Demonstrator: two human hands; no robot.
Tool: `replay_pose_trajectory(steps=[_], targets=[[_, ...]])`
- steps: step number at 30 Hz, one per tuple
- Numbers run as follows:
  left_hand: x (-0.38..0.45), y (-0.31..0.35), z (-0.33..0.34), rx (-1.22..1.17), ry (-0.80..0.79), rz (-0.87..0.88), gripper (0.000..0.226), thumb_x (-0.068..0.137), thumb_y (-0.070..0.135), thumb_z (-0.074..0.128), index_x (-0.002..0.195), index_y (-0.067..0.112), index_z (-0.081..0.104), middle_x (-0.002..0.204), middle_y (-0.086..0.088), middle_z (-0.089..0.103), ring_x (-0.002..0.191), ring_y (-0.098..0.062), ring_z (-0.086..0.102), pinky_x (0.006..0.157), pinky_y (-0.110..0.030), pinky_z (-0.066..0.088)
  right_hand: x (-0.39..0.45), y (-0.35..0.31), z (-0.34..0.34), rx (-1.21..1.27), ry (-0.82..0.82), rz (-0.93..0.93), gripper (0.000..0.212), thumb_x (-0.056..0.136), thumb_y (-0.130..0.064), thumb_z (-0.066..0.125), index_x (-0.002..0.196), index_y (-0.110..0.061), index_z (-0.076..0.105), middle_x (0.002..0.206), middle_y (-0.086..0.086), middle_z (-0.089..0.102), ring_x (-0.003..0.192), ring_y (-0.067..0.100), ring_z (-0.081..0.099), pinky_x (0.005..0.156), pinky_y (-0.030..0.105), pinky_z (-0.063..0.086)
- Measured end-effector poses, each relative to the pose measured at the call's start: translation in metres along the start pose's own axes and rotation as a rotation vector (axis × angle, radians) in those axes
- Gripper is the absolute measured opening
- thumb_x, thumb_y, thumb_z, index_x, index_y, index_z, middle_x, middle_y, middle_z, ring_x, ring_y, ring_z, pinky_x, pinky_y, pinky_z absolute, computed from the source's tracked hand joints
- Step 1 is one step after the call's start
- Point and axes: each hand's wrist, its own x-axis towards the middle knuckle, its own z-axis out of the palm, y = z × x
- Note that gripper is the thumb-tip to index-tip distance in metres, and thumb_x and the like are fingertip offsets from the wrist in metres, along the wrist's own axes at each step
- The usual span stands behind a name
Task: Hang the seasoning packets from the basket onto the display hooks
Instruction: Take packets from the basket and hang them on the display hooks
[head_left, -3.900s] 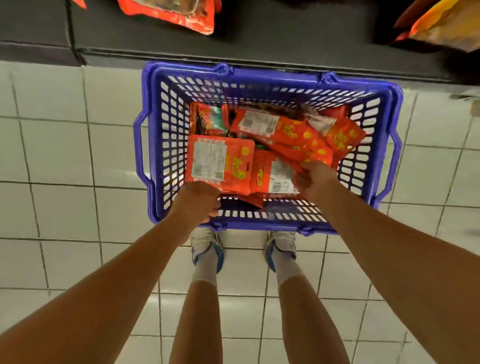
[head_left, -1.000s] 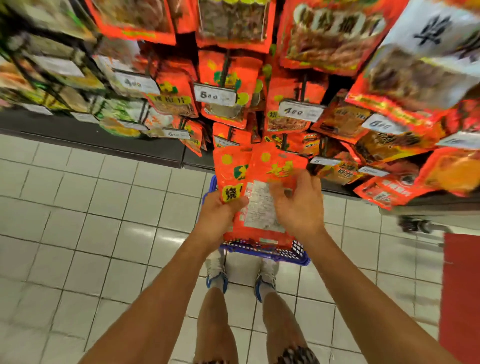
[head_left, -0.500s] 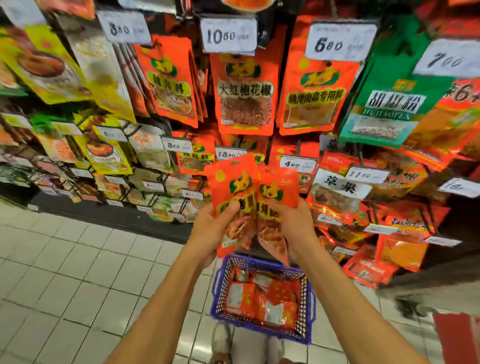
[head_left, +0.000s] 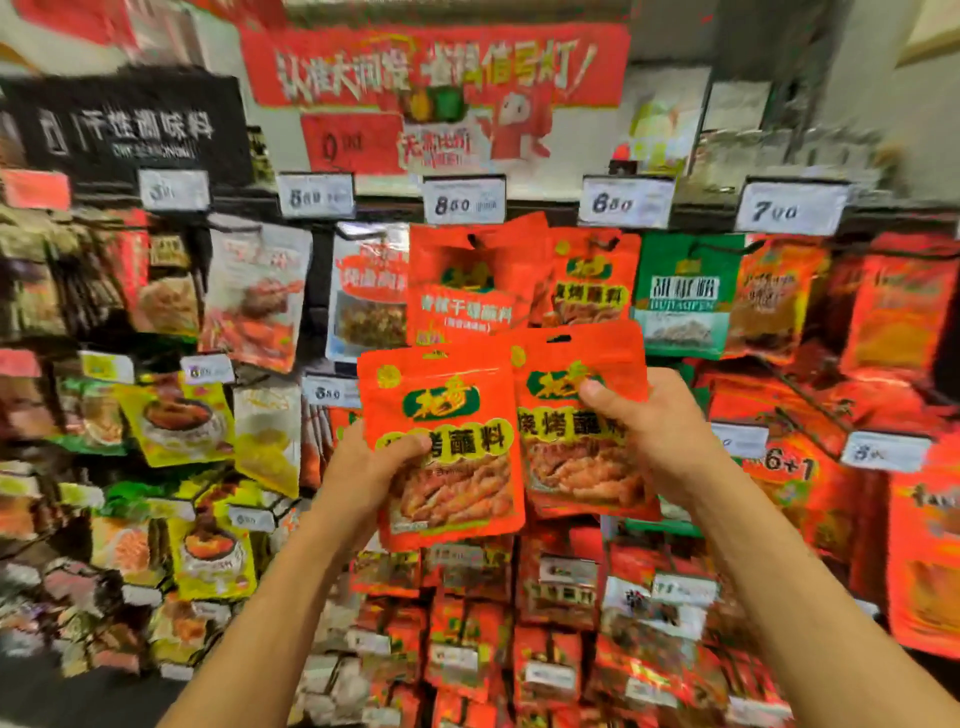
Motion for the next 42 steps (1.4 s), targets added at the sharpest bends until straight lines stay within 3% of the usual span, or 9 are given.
replay_pose_trajectory(steps=[2, 7, 12, 16, 20, 25, 28, 35, 42], targets=[[0.014, 0.014, 0.006, -0.001, -0.005, 0.011, 0.006, 0.063, 0.03, 0.079, 0.067, 0.029, 0.074, 0.06, 0.01, 0.066, 0.05, -0.008, 0.061, 0.052, -0.019, 0.049, 0.018, -0.011, 0.001, 0.049, 0.019, -0.007, 0.007, 0.078, -0.024, 0.075, 0.079, -0.023, 0.082, 0.084, -0.007, 0.076, 0.077, 0.009, 0.067, 0.072, 0.024, 0.054], [0.047, 0.035, 0.032, 0.031, -0.009, 0.042, 0.041, 0.072, 0.056, 0.074, 0.099, 0.025, 0.077, 0.105, 0.001, 0.078, 0.103, -0.021, 0.072, 0.093, -0.041, 0.054, 0.06, -0.017, -0.003, 0.095, 0.242, 0.023, 0.019, 0.089, -0.013, 0.074, 0.076, -0.025, 0.08, 0.079, -0.006, 0.077, 0.074, 0.017, 0.071, 0.075, 0.038, 0.056], [0.068, 0.04, 0.061, 0.114, -0.049, 0.093, 0.025, 0.089, 0.041, 0.072, 0.1, 0.019, 0.073, 0.092, 0.009, 0.078, 0.091, -0.02, 0.072, 0.075, -0.033, 0.058, 0.08, -0.01, -0.023, 0.165, 0.415, 0.086, 0.01, 0.09, -0.023, 0.073, 0.083, -0.017, 0.071, 0.068, -0.006, 0.074, 0.054, 0.015, 0.069, 0.047, 0.028, 0.052], [0.075, 0.048, 0.078, 0.117, -0.114, 0.077, 0.035, 0.081, 0.047, 0.071, 0.101, 0.019, 0.073, 0.102, -0.005, 0.078, 0.1, -0.028, 0.073, 0.097, -0.05, 0.053, 0.091, -0.016, -0.031, 0.082, 0.446, 0.119, 0.024, 0.085, -0.039, 0.077, 0.085, -0.016, 0.071, 0.085, 0.008, 0.074, 0.074, 0.027, 0.07, 0.061, 0.043, 0.055], [0.086, 0.046, 0.086, 0.088, -0.108, 0.044, 0.018, 0.089, 0.035, 0.071, 0.099, 0.02, 0.073, 0.097, -0.001, 0.079, 0.094, -0.025, 0.075, 0.095, -0.051, 0.055, 0.098, -0.021, -0.029, 0.039, 0.429, 0.133, 0.028, 0.083, -0.04, 0.075, 0.094, -0.014, 0.07, 0.101, 0.019, 0.075, 0.092, 0.039, 0.072, 0.073, 0.059, 0.058], [0.092, 0.043, 0.091, 0.021, -0.104, -0.013, 0.015, 0.09, 0.028, 0.074, 0.097, 0.016, 0.071, 0.096, -0.011, 0.079, 0.089, -0.03, 0.076, 0.092, -0.055, 0.057, 0.103, -0.016, -0.031, 0.004, 0.397, 0.152, 0.024, 0.086, -0.042, 0.073, 0.083, -0.018, 0.067, 0.071, 0.003, 0.07, 0.054, 0.02, 0.069, 0.046, 0.03, 0.051], [0.093, 0.042, 0.097, 0.026, -0.079, -0.009, 0.024, 0.09, 0.035, 0.073, 0.1, 0.013, 0.07, 0.097, -0.012, 0.078, 0.092, -0.03, 0.076, 0.091, -0.053, 0.058, 0.106, -0.013, -0.034, -0.013, 0.414, 0.172, 0.029, 0.09, -0.046, 0.068, 0.086, -0.018, 0.067, 0.069, 0.002, 0.069, 0.054, 0.02, 0.066, 0.037, 0.021, 0.045], [0.097, 0.044, 0.112, 0.065, -0.083, 0.066, 0.023, 0.096, 0.044, 0.064, 0.103, 0.023, 0.072, 0.095, 0.005, 0.079, 0.088, -0.016, 0.076, 0.079, -0.035, 0.056, 0.117, -0.019, -0.034, -0.014, 0.409, 0.173, 0.023, 0.075, -0.045, 0.066, 0.079, -0.023, 0.064, 0.076, 0.008, 0.065, 0.072, 0.025, 0.06, 0.067, 0.038, 0.043], [0.102, 0.041, 0.121, 0.046, -0.084, 0.097, 0.017, 0.098, 0.035, 0.065, 0.101, 0.02, 0.072, 0.095, 0.003, 0.08, 0.088, -0.017, 0.076, 0.077, -0.033, 0.057, 0.123, -0.014, -0.036, -0.077, 0.432, 0.118, 0.04, 0.079, -0.058, 0.067, 0.065, -0.023, 0.058, 0.064, 0.003, 0.06, 0.063, 0.02, 0.054, 0.065, 0.035, 0.035]])
